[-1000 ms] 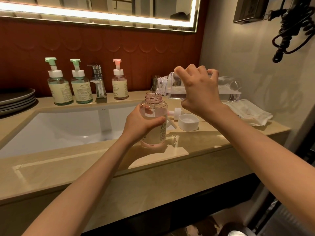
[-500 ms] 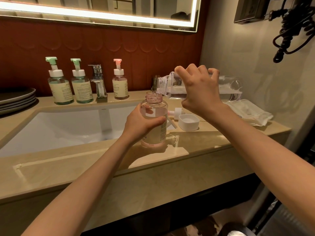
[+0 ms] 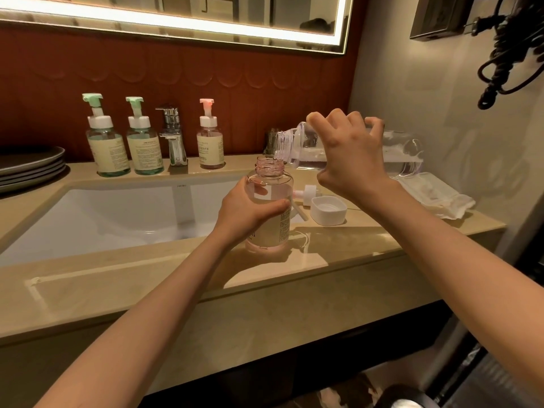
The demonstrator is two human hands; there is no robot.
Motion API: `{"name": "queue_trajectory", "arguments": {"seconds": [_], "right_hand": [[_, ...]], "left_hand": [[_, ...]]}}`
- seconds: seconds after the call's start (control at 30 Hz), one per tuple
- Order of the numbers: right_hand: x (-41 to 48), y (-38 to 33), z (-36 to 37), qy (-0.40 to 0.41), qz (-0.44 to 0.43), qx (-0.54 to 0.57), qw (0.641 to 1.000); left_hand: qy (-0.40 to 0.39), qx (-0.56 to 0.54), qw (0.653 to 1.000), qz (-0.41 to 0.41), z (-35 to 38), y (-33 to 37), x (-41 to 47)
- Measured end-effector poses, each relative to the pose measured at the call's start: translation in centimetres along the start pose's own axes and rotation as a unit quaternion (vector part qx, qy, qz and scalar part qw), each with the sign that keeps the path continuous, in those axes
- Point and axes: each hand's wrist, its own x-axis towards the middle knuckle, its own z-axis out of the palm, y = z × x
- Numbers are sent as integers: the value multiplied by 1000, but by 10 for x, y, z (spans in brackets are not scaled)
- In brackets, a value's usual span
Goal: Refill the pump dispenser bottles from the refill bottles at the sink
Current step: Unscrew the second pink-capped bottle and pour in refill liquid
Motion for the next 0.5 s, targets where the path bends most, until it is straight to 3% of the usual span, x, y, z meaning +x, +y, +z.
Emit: {"name": "queue_trajectory", "arguments": {"seconds": [0.5], "right_hand": [[1, 0, 1, 5, -3, -4, 1000]], "left_hand": [[-5, -2, 1000, 3, 2, -5, 3]]}}
